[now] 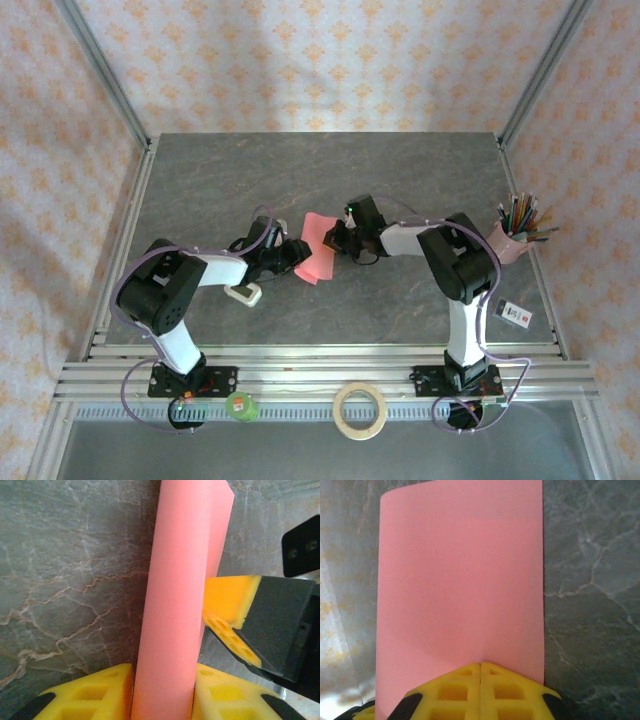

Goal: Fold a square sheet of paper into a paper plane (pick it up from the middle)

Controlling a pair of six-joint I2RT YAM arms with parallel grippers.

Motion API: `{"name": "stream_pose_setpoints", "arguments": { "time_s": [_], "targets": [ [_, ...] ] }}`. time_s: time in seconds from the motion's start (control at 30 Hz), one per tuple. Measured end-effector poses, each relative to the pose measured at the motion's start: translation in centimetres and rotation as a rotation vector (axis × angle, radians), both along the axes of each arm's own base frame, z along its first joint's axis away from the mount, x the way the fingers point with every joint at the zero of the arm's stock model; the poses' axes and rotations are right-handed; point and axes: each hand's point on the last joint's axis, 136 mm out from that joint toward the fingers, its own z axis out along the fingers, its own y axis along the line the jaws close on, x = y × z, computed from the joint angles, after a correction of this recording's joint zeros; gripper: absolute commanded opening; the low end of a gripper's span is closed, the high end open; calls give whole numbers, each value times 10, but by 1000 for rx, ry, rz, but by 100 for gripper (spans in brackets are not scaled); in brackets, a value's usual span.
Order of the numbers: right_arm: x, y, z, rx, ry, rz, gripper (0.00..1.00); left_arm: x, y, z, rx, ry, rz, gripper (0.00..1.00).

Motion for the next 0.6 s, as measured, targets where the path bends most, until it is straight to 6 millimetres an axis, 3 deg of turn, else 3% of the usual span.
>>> {"name": "stream_pose_setpoints", "arguments": {
  "time_s": [0.3, 0.6],
  "targets": [
    [4, 2, 0, -34, 0, 27, 0, 0, 5, 1, 95, -10, -36, 59],
    [2, 5, 1, -27, 4, 50, 4, 17, 16, 17, 282, -53, -94, 70]
  ]
}}
